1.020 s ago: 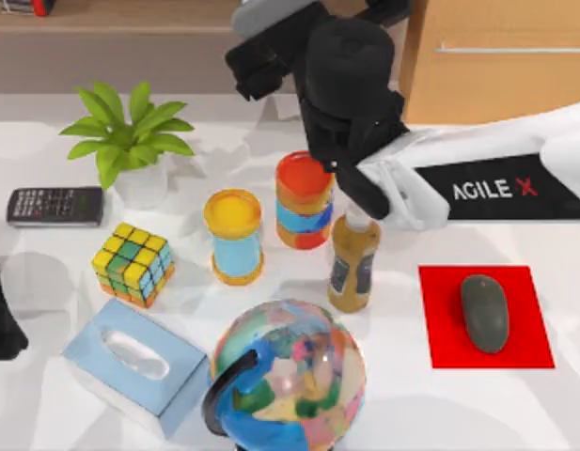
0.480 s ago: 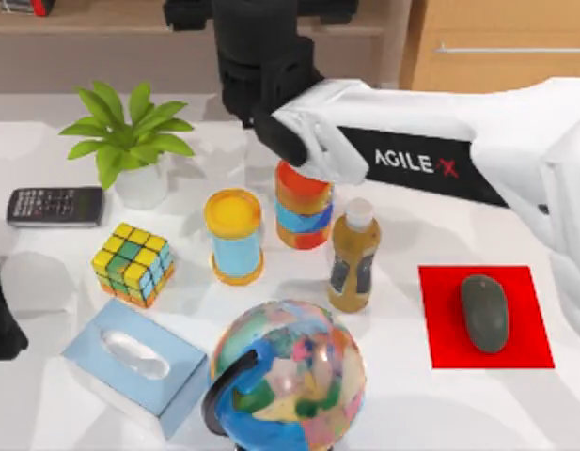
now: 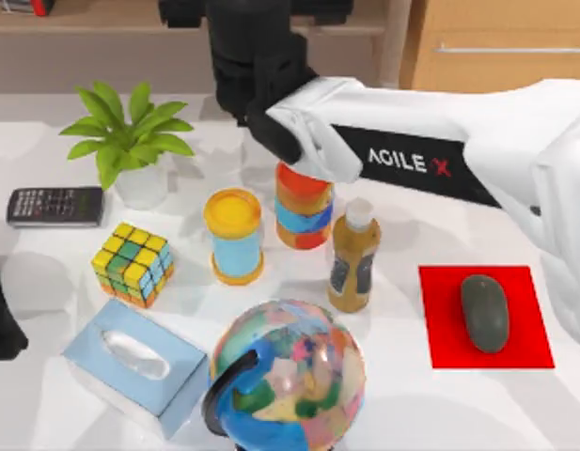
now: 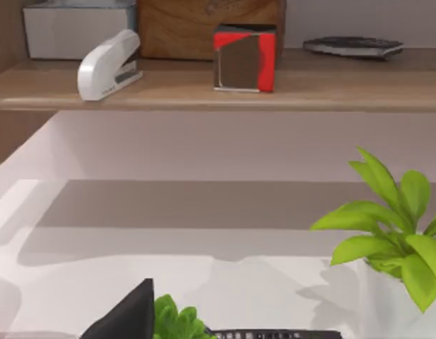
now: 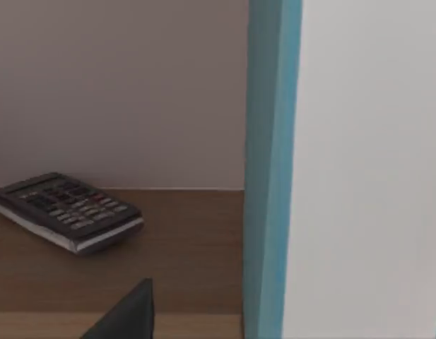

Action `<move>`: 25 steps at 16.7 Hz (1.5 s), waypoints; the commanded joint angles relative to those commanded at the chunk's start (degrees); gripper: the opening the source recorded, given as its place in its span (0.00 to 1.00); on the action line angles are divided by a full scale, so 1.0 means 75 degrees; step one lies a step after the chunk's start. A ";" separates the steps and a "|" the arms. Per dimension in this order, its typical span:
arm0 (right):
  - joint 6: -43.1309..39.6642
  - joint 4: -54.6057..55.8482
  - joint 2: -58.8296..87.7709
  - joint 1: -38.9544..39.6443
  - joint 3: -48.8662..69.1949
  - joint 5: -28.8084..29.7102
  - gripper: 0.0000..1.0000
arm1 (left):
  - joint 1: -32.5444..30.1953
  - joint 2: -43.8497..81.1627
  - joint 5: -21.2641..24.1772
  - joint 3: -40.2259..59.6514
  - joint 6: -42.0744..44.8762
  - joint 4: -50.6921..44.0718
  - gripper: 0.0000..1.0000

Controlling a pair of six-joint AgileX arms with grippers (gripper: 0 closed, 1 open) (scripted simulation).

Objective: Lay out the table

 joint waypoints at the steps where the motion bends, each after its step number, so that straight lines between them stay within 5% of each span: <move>1: -0.0001 -0.0057 0.0085 -0.0022 0.0141 -0.0021 1.00 | 0.0000 0.0000 0.0000 0.0000 0.0000 0.0000 1.00; 9: -0.0005 -0.0348 0.0443 -0.0146 0.0797 -0.0139 1.00 | 0.0000 0.0000 0.0000 0.0000 0.0000 0.0000 1.00; 22: -0.0005 -0.0348 0.0443 -0.0146 0.0797 -0.0139 0.02 | 0.0000 0.0000 0.0000 0.0000 0.0000 0.0000 1.00; 25: -0.0005 -0.0348 0.0443 -0.0146 0.0797 -0.0139 0.00 | 0.0000 0.0000 0.0000 0.0000 0.0000 0.0000 1.00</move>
